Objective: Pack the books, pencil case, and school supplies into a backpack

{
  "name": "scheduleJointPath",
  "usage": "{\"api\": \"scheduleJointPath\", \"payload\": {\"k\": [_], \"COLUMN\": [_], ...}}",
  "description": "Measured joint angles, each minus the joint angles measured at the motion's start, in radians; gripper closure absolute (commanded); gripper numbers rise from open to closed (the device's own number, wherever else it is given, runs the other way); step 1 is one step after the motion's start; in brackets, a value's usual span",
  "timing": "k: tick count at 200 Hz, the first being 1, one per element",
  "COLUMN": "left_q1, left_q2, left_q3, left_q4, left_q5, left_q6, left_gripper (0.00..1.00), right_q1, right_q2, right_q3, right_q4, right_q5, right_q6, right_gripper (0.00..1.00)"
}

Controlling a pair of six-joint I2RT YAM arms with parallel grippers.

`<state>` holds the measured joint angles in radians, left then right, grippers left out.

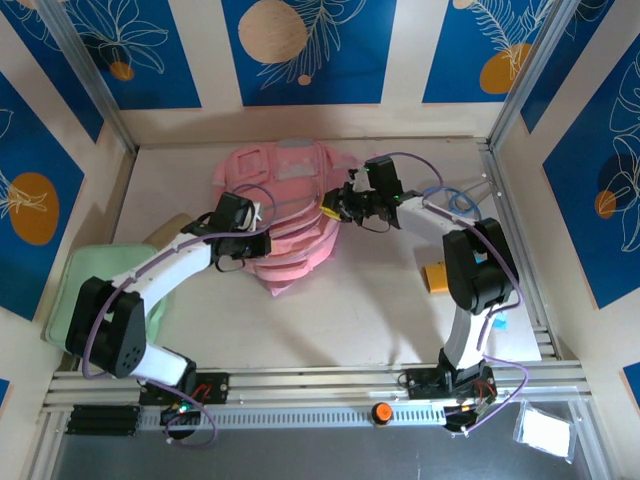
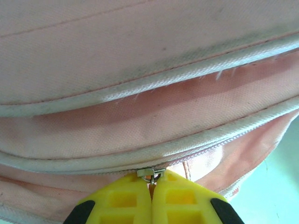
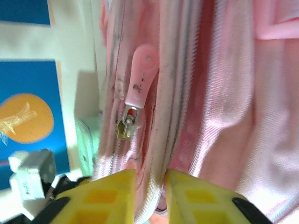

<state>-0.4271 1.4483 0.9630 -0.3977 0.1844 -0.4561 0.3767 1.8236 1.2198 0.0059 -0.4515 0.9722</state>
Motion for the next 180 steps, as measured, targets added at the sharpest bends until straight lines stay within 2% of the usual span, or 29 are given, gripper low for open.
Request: {"api": "scheduleJointPath", "payload": {"k": [27, 69, 105, 124, 155, 180], "left_q1": [-0.041, -0.132, -0.180, -0.199, -0.208, -0.208], "left_q2": [0.024, 0.098, 0.177, 0.205, 0.224, 0.227], "left_q3": [0.050, 0.128, 0.192, 0.220, 0.239, 0.240], "left_q4": [-0.014, -0.008, -0.006, 0.002, 0.020, 0.024], "left_q5": [0.010, 0.023, 0.030, 0.038, 0.050, 0.051], "left_q6": [0.019, 0.020, 0.020, 0.020, 0.020, 0.020], "left_gripper": [1.00, 1.00, 1.00, 1.00, 1.00, 1.00], "right_q1": [0.011, 0.097, 0.108, 0.108, 0.097, 0.083], "right_q2": [-0.046, -0.075, -0.130, -0.182, -0.176, -0.153], "right_q3": [-0.065, -0.133, -0.171, -0.196, -0.165, -0.138], "right_q4": [0.075, 0.134, 0.091, 0.052, 0.011, -0.028], "right_q5": [0.022, 0.091, 0.206, 0.255, 0.257, 0.246], "right_q6": [0.092, 0.262, 0.345, 0.357, 0.336, 0.330], "right_gripper": [0.49, 0.48, 0.47, 0.50, 0.66, 0.67]}}
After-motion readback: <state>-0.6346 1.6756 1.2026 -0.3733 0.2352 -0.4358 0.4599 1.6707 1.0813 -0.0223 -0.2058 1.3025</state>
